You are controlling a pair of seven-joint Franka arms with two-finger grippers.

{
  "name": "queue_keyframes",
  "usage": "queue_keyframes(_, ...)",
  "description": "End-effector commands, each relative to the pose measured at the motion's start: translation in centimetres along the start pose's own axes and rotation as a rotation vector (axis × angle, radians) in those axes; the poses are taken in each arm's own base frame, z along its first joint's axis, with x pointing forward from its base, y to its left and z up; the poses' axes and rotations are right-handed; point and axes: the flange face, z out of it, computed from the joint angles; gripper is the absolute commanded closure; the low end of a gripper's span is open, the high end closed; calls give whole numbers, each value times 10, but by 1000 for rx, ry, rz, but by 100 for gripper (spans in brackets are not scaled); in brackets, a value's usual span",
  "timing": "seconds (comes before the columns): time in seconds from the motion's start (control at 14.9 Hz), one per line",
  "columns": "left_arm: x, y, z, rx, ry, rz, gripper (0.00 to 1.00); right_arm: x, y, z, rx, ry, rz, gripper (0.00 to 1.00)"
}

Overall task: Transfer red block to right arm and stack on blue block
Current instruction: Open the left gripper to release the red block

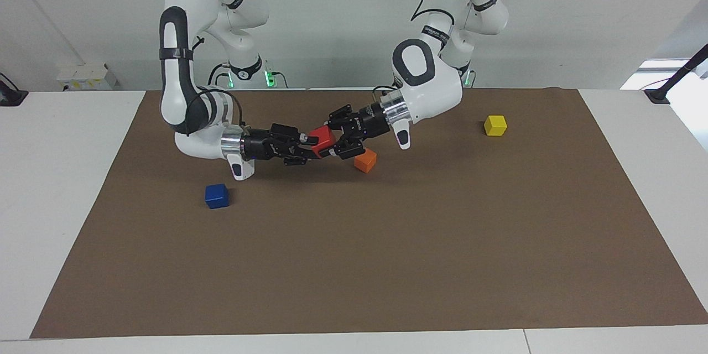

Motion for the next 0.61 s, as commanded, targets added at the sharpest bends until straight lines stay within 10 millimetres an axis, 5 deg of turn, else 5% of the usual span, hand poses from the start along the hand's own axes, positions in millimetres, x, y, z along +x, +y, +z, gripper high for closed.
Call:
queue_keyframes(0.0,-3,1,2,-4,-12,11,0,-5,-5,1,-7,16,18,100)
queue_keyframes(0.34,-4,4,-2,-3,-19,5,0,-8,-4,7,-10,5,29,100)
queue_keyframes(0.54,0,23,-27,20,-40,14,0,-5,-11,5,-34,33,38,100)
